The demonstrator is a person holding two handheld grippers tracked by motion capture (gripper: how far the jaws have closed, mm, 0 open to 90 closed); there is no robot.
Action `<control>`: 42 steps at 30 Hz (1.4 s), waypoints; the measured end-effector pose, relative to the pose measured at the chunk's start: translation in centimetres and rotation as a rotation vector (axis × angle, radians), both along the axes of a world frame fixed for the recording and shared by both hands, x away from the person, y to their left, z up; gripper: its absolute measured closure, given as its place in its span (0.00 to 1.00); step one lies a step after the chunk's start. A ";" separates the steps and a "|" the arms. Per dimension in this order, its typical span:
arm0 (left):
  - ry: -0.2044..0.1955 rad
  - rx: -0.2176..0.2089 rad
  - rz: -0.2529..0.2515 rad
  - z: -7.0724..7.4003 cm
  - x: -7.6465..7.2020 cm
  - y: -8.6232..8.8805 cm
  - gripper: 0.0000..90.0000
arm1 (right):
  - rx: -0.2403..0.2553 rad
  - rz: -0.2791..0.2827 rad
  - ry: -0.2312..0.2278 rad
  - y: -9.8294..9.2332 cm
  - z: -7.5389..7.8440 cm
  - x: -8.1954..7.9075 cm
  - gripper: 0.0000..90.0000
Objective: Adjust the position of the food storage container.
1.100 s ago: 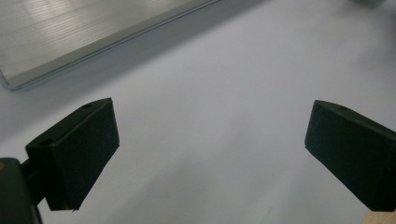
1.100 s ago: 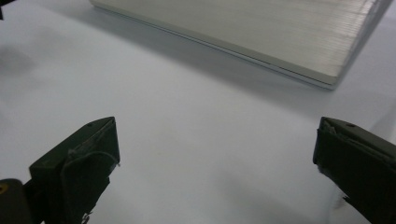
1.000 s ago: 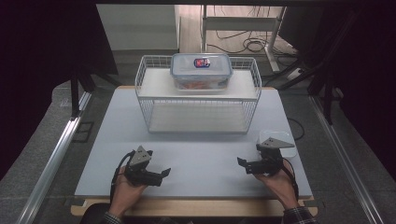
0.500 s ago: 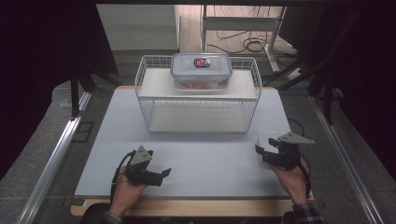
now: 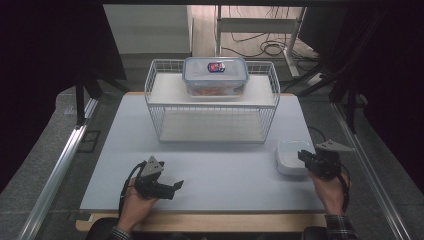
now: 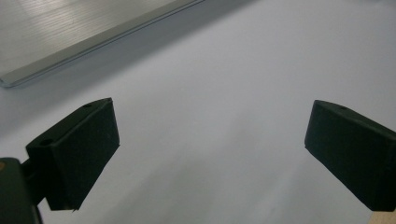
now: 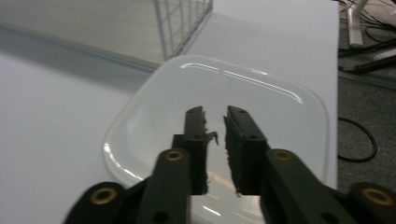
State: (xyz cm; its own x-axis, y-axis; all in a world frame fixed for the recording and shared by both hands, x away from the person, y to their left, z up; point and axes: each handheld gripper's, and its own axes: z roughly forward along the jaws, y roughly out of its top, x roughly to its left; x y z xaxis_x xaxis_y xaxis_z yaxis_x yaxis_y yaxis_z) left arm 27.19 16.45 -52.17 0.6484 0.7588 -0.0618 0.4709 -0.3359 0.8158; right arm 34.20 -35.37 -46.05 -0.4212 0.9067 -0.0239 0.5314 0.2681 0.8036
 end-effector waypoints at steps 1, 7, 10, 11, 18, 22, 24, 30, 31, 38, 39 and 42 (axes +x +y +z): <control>0.000 0.001 0.000 0.0 0.0 0.0 0.03 | -0.002 -0.006 -0.001 -0.3 0.0 0.0 0.95; 0.001 0.004 -0.001 0.0 0.0 -0.1 0.03 | -0.005 -0.050 -0.008 -1.6 0.2 0.1 0.99; 0.002 0.005 -0.001 -0.1 0.0 -0.1 0.03 | -0.011 -0.071 -0.020 -2.2 0.3 0.2 0.99; 0.003 0.005 0.000 -0.1 0.0 -0.1 0.03 | -0.014 -0.077 -0.023 -2.3 0.3 0.3 0.99; 0.006 0.010 -0.002 -0.1 0.1 -0.1 0.03 | -0.032 -0.107 -0.037 -3.2 0.4 0.6 0.99; 0.005 0.013 -0.002 -0.1 0.1 -0.2 0.03 | -0.034 -0.139 -0.032 -3.8 0.2 1.0 0.98; 0.005 0.014 -0.003 -0.1 0.1 -0.2 0.03 | -0.038 -0.150 -0.025 -4.1 0.0 1.2 0.98; 0.008 0.020 -0.006 -0.2 0.1 -0.2 0.03 | -0.048 -0.152 0.002 -4.4 -0.7 1.8 0.98; 0.009 0.021 -0.006 -0.2 0.1 -0.3 0.03 | -0.051 -0.153 0.008 -4.4 -0.8 1.9 0.98; 0.010 0.025 -0.010 -0.3 0.1 -0.3 0.03 | -0.048 -0.148 0.026 -4.4 -1.2 2.1 0.99; 0.010 0.026 -0.011 -0.3 0.1 -0.3 0.03 | -0.043 -0.143 0.027 -4.3 -1.2 2.1 0.99; 0.009 0.029 -0.013 -0.3 0.1 -0.4 0.03 | -0.037 -0.131 0.031 -4.0 -1.2 2.2 0.99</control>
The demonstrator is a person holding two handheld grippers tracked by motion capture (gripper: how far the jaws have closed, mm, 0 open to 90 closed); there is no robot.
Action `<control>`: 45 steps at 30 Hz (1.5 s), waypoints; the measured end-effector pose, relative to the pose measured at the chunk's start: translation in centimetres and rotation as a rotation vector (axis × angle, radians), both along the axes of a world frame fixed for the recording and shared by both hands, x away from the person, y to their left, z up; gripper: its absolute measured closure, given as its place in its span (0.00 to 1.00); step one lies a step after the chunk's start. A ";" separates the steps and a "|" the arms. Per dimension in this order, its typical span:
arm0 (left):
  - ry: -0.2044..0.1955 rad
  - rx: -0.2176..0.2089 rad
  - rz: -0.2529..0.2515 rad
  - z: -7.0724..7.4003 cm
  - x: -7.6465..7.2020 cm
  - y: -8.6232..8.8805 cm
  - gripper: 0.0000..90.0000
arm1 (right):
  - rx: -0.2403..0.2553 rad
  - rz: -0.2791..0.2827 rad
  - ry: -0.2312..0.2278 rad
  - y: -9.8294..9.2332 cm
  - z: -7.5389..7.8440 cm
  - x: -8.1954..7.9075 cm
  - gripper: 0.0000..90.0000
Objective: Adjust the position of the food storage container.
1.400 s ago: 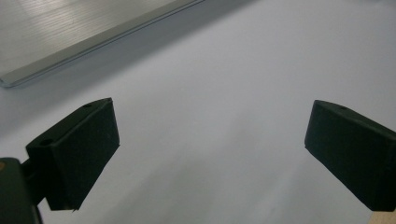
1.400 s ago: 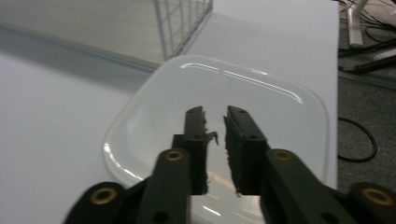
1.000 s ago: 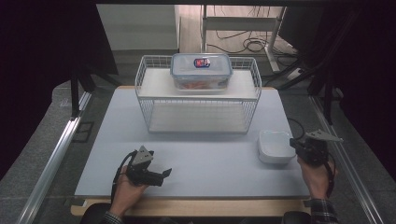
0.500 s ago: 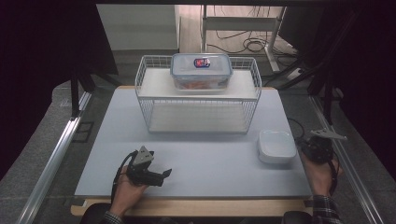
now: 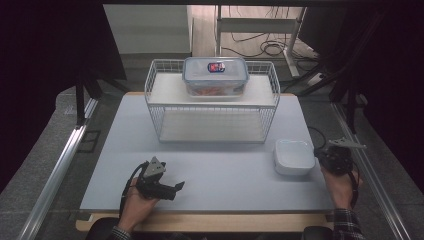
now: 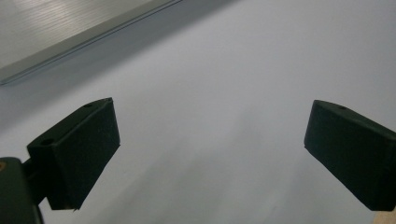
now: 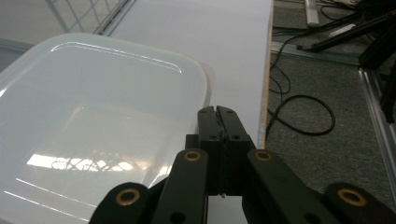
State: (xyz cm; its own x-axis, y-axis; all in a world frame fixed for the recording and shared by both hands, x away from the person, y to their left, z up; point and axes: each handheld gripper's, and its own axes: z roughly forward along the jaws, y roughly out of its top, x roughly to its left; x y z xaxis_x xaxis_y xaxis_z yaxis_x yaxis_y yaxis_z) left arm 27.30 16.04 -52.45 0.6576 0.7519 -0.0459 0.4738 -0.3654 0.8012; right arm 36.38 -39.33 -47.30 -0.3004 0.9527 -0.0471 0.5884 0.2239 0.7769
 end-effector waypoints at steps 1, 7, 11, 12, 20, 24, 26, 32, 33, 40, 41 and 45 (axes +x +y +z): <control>0.000 0.000 -0.001 0.0 0.0 0.0 0.03 | 0.007 0.008 0.004 0.2 0.0 0.0 0.99; 0.003 0.002 -0.001 -0.1 0.1 -0.1 0.03 | 0.011 0.052 0.018 1.7 -0.1 0.1 0.99; 0.004 0.003 -0.003 -0.1 0.1 -0.1 0.03 | 0.018 0.087 0.026 3.0 -0.2 0.2 0.99; 0.004 0.003 -0.003 -0.1 0.1 -0.1 0.03 | 0.017 0.096 0.027 3.3 -0.2 0.2 0.99; 0.004 0.009 -0.004 -0.1 0.1 -0.2 0.03 | 0.031 0.168 0.046 6.4 -0.4 0.2 0.99; 0.006 0.011 -0.003 -0.1 0.1 -0.2 0.04 | 0.037 0.208 0.056 8.0 -0.5 0.1 0.99; 0.006 0.012 -0.004 -0.2 0.1 -0.3 0.04 | 0.042 0.220 0.061 8.7 -0.6 0.1 0.99; 0.006 0.015 -0.007 -0.2 0.2 -0.4 0.04 | 0.061 0.271 0.071 11.1 -0.8 0.0 0.99; 0.006 0.015 -0.007 -0.2 0.2 -0.4 0.04 | 0.064 0.280 0.074 11.5 -0.8 0.0 0.99; 0.004 0.017 -0.008 -0.2 0.2 -0.5 0.04 | 0.072 0.342 0.078 14.2 -1.0 -0.2 0.98; 0.003 0.017 -0.008 -0.2 0.2 -0.5 0.04 | 0.074 0.348 0.079 14.4 -1.1 -0.2 0.98; 0.003 0.018 -0.007 -0.2 0.2 -0.6 0.04 | 0.084 0.371 0.079 15.7 -1.2 -0.3 0.98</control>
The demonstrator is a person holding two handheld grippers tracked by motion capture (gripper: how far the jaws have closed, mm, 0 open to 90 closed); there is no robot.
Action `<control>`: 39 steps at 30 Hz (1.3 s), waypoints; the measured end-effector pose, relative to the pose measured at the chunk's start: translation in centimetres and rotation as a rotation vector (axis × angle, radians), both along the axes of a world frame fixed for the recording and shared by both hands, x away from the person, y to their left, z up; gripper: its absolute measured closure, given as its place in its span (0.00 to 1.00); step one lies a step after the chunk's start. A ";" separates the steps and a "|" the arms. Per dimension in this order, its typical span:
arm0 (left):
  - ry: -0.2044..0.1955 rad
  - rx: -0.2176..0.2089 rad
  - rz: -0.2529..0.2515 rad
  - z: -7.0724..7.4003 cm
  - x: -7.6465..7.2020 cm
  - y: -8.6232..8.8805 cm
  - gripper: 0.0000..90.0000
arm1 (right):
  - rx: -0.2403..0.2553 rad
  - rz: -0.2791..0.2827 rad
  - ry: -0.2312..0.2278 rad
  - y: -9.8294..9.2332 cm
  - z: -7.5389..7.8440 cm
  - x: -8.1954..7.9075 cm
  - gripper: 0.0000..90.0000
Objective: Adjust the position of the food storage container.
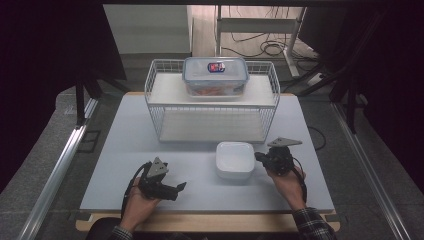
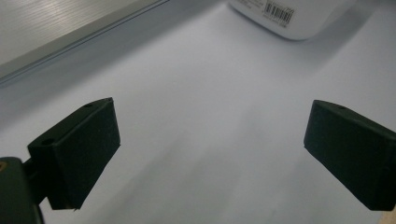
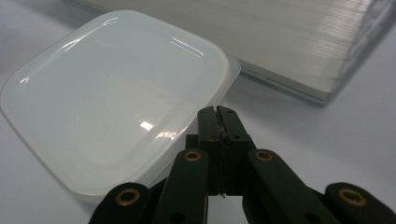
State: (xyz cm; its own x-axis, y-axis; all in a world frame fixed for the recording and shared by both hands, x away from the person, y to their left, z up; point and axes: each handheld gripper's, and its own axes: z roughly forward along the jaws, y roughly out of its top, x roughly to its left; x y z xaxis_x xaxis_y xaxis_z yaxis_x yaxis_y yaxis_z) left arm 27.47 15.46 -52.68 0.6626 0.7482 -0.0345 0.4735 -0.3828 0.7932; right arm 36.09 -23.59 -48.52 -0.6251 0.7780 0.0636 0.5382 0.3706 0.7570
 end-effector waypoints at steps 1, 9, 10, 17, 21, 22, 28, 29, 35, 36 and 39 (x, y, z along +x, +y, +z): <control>0.000 0.000 0.000 0.0 0.0 0.0 0.04 | 0.003 0.007 -0.001 0.3 -0.1 0.0 0.98; 0.004 0.003 -0.005 -0.1 0.0 -0.2 0.04 | 0.023 0.046 0.003 2.4 -0.4 0.0 0.98; 0.004 0.004 -0.006 -0.1 0.0 -0.2 0.04 | 0.023 0.050 0.002 2.6 -0.5 0.0 0.98; 0.002 0.006 -0.014 0.0 -0.1 -0.2 0.03 | 0.019 0.073 0.003 3.7 -0.7 -0.1 0.97; 0.002 0.003 -0.014 0.0 -0.1 -0.1 0.03 | 0.017 0.074 -0.004 3.5 -0.6 -0.1 0.94; 0.002 0.001 -0.014 0.0 -0.2 0.0 0.03 | 0.012 0.073 -0.009 3.4 -0.5 -0.1 0.93; 0.006 0.001 -0.015 0.0 -0.2 0.1 0.03 | 0.009 0.076 -0.041 2.7 0.1 -0.9 0.82; 0.006 0.001 -0.015 0.0 -0.2 0.1 0.03 | 0.010 0.081 -0.049 2.6 0.3 -1.1 0.81; 0.012 0.004 -0.020 -0.1 -0.2 -0.1 0.03 | 0.007 0.104 -0.095 2.0 1.1 -2.3 0.68; 0.011 0.006 -0.022 -0.1 -0.2 -0.1 0.03 | 0.009 0.110 -0.101 1.9 1.2 -2.5 0.66; 0.014 0.006 -0.021 -0.2 -0.2 -0.1 0.03 | 0.003 0.120 -0.122 1.5 1.5 -3.1 0.60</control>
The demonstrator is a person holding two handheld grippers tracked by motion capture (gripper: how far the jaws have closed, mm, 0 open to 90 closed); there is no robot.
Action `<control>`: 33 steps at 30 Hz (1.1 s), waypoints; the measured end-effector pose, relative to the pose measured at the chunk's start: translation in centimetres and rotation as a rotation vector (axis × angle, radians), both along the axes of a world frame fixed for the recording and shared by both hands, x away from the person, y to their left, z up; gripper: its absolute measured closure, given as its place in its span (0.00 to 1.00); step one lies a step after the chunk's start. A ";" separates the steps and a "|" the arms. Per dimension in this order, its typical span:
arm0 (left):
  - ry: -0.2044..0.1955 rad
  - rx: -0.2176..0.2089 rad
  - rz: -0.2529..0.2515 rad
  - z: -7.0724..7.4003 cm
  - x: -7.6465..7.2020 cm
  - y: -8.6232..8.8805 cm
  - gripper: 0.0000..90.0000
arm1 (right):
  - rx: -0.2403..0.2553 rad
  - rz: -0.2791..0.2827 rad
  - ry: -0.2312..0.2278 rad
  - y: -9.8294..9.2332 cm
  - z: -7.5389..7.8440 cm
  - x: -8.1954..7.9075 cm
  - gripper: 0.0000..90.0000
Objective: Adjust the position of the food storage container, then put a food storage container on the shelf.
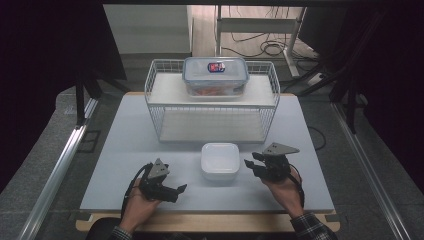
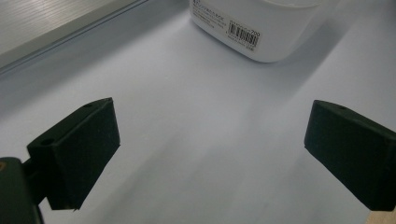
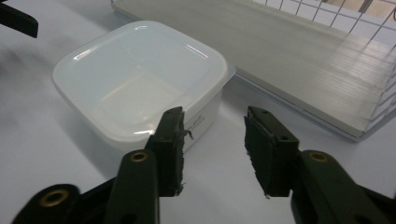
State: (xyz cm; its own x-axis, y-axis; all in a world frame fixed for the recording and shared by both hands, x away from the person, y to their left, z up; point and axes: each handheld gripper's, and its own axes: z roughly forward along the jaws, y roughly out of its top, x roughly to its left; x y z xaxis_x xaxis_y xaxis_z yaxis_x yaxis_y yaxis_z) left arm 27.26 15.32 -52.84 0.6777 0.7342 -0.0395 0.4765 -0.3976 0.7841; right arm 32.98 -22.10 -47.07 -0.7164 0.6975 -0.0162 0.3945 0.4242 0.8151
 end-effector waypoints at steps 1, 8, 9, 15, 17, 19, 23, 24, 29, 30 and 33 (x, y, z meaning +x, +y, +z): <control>0.002 -0.001 0.000 0.0 0.0 0.0 0.03 | 0.000 0.001 -0.004 -0.1 0.1 -0.2 0.58; 0.006 0.006 -0.003 0.0 0.0 0.0 0.03 | -0.007 0.028 -0.025 -0.2 0.2 -1.2 0.45; 0.006 0.007 -0.004 0.0 0.0 0.0 0.03 | -0.008 0.032 -0.024 -0.2 0.1 -1.3 0.43; 0.007 0.011 -0.004 0.0 0.0 0.0 0.03 | -0.011 0.064 -0.003 -0.2 -0.3 -1.5 0.23; 0.007 0.014 -0.005 0.0 0.0 0.0 0.03 | -0.007 0.078 0.003 0.0 -0.6 -1.5 0.17; 0.009 0.013 -0.004 0.0 0.0 0.0 0.03 | -0.022 0.091 0.004 0.2 -0.8 -1.6 0.13; 0.014 0.015 -0.003 -0.1 0.0 0.0 0.03 | -0.065 0.103 0.006 0.8 -1.3 -1.7 0.09; 0.016 0.015 -0.003 0.0 0.0 0.0 0.03 | -0.066 0.101 0.004 0.8 -1.3 -1.7 0.09; 0.043 -0.013 0.008 0.0 0.2 0.0 0.04 | -0.036 0.069 0.005 0.6 -1.2 -1.6 0.07; 0.056 -0.024 0.011 0.1 0.3 0.1 0.04 | -0.026 0.052 0.013 0.6 -1.1 -1.5 0.06; 0.078 -0.048 0.024 0.2 0.4 0.2 0.04 | -0.002 0.038 0.036 0.6 -1.2 -1.2 0.03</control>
